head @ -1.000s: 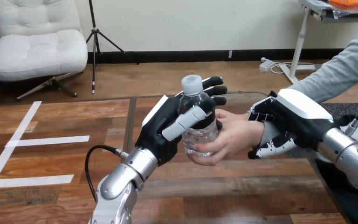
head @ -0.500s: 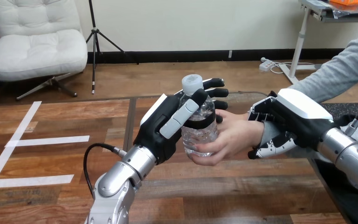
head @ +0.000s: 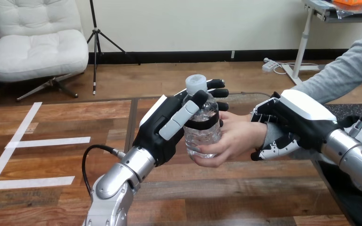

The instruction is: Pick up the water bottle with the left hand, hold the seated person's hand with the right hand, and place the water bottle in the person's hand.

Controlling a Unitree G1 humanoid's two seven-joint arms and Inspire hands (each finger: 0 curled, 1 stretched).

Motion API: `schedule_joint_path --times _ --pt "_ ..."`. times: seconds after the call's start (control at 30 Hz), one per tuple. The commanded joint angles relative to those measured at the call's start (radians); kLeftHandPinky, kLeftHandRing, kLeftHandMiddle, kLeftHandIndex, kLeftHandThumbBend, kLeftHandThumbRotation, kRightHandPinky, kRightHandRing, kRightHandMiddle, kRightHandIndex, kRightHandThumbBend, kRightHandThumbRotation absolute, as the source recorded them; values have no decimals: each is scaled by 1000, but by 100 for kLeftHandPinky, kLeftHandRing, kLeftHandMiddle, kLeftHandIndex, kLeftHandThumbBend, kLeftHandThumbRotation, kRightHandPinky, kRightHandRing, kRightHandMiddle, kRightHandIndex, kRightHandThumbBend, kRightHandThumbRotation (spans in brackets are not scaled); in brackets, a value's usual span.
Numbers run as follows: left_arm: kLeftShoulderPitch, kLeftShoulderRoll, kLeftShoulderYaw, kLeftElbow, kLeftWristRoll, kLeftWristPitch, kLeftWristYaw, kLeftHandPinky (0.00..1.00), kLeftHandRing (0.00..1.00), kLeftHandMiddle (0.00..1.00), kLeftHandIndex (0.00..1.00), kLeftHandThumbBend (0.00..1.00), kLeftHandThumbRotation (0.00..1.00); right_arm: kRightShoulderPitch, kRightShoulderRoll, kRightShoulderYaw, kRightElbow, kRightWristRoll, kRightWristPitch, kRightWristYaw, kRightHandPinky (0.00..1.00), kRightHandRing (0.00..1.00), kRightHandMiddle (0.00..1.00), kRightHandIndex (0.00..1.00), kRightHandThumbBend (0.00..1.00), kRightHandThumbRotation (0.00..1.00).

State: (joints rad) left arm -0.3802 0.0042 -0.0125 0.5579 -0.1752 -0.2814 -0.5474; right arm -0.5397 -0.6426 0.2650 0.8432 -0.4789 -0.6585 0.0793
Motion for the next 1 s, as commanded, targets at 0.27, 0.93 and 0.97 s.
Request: schedule_joint_path --times 0.27,0.93,0.97 --pt "-15 22 15 -67 -30 5 -5 73 81 84 83 80 82 -31 -12 -24 -18 11 -28 -16 37 39 44 45 79 0" --pt "-17 37 34 -58 -42 -18 -8 79 83 84 85 78 84 -30 -10 -25 -29 15 -17 -8 37 39 44 45 79 0" --pt "-16 37 34 -59 -43 -18 -9 79 83 84 85 78 84 -31 -11 -25 -28 14 -19 -8 37 39 44 45 79 0"
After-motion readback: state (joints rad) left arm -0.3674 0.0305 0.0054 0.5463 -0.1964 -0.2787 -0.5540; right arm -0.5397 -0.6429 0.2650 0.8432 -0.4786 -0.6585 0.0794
